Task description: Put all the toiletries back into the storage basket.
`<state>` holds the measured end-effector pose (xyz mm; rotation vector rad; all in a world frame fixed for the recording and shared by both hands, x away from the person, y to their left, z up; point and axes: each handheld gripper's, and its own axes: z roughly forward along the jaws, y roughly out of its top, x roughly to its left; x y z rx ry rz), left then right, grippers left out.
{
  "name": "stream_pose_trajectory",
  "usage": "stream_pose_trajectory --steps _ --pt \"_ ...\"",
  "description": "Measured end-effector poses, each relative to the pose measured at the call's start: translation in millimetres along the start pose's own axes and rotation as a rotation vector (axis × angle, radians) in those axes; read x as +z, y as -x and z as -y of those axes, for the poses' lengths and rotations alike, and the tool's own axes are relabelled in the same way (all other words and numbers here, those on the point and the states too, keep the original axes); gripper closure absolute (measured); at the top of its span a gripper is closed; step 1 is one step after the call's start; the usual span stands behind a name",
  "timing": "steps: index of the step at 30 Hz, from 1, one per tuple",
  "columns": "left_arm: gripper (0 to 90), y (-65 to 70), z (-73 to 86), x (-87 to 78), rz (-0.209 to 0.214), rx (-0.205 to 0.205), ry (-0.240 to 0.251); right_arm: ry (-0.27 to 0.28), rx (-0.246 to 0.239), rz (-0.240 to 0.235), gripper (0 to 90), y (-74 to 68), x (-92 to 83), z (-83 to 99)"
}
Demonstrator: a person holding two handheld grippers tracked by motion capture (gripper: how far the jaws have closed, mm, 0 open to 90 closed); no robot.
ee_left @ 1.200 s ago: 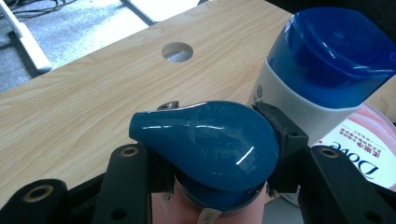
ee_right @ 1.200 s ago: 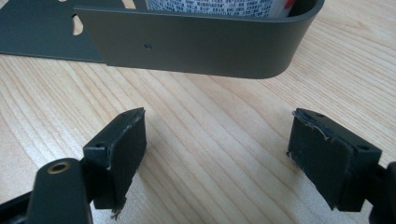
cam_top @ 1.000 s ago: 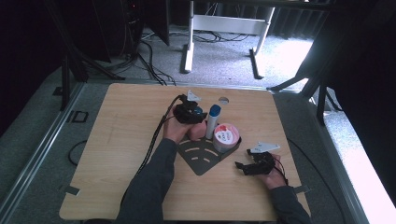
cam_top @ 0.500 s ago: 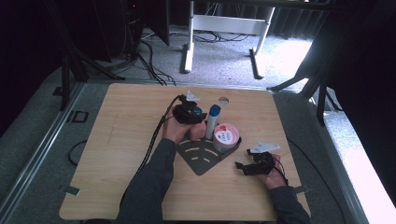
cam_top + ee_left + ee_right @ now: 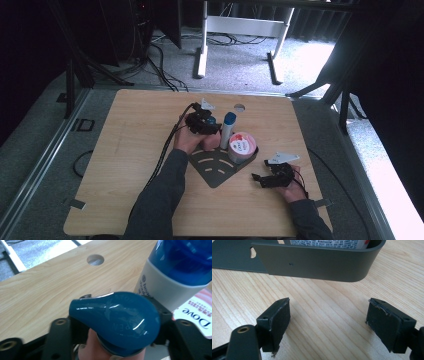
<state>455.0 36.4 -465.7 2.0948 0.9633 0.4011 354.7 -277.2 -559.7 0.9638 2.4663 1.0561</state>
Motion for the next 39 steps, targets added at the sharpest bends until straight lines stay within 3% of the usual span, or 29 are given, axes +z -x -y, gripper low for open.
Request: stream_pose_trajectory --steps 5,15,17,27,39 --pt "40.1 3.7 3.0 1.6 -0.02 0.017 -0.006 0.001 0.001 -0.001 19.0 0.1 0.0 0.0" --pt "33.5 2.9 5.9 -4.3 -0.009 0.029 -0.011 0.0 0.0 0.001 19.0 -0.1 0.1 0.0" --pt "33.5 2.8 7.6 -6.8 -0.016 0.025 0.01 0.0 0.0 0.0 19.0 -0.1 0.0 0.0" --pt "32.7 0.8 10.8 -20.3 -0.019 0.042 0.006 0.0 0.0 0.001 19.0 -0.2 0.0 0.0" --pt "31.2 -2.7 15.3 -37.6 -0.028 0.064 -0.024 0.0 0.0 0.001 19.0 -0.2 0.1 0.0"
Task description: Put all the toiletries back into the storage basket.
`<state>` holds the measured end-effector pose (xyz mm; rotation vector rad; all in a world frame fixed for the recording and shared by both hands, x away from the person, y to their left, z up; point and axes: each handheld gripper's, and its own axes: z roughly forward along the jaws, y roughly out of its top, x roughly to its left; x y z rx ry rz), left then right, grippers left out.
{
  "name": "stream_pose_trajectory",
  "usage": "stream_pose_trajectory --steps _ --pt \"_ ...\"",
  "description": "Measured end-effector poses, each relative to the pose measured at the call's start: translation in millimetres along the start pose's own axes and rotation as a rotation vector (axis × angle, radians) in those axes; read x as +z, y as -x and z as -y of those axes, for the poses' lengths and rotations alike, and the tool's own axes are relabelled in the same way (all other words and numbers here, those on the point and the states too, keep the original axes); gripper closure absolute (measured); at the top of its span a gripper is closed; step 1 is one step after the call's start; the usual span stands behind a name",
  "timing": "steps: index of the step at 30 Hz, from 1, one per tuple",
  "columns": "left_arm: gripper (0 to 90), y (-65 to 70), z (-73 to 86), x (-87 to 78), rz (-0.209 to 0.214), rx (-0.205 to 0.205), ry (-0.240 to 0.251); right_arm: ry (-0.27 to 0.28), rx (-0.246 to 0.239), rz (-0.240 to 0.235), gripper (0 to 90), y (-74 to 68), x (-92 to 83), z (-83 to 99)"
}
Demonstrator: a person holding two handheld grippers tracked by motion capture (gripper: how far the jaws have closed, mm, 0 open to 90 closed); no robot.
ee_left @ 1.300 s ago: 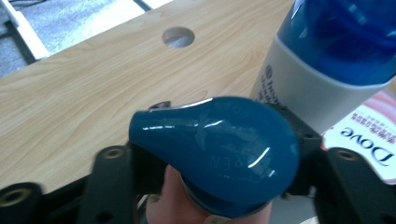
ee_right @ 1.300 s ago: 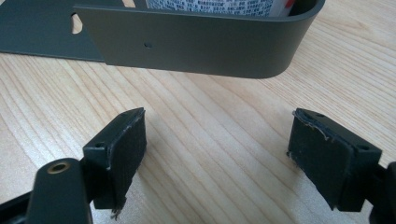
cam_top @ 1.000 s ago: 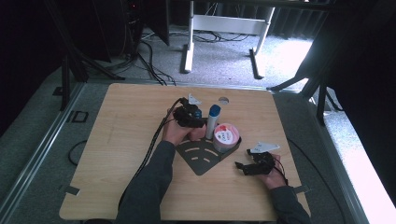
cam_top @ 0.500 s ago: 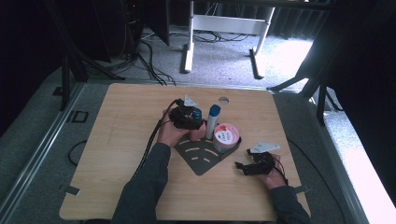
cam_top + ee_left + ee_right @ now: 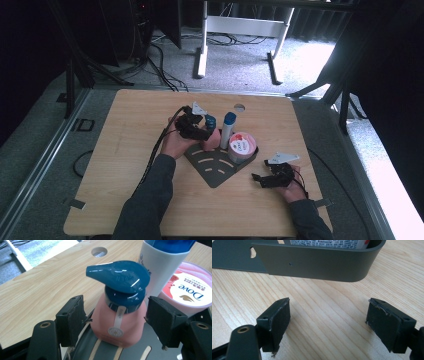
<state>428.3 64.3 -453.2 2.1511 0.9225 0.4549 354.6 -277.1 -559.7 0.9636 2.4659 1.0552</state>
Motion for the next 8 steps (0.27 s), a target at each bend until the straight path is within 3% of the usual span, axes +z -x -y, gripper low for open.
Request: stream_pose_trajectory --steps 8 --pt "31.7 -2.6 9.4 -12.7 -0.01 -0.001 0.013 0.0 0.0 -0.001 19.0 0.1 0.0 0.0"
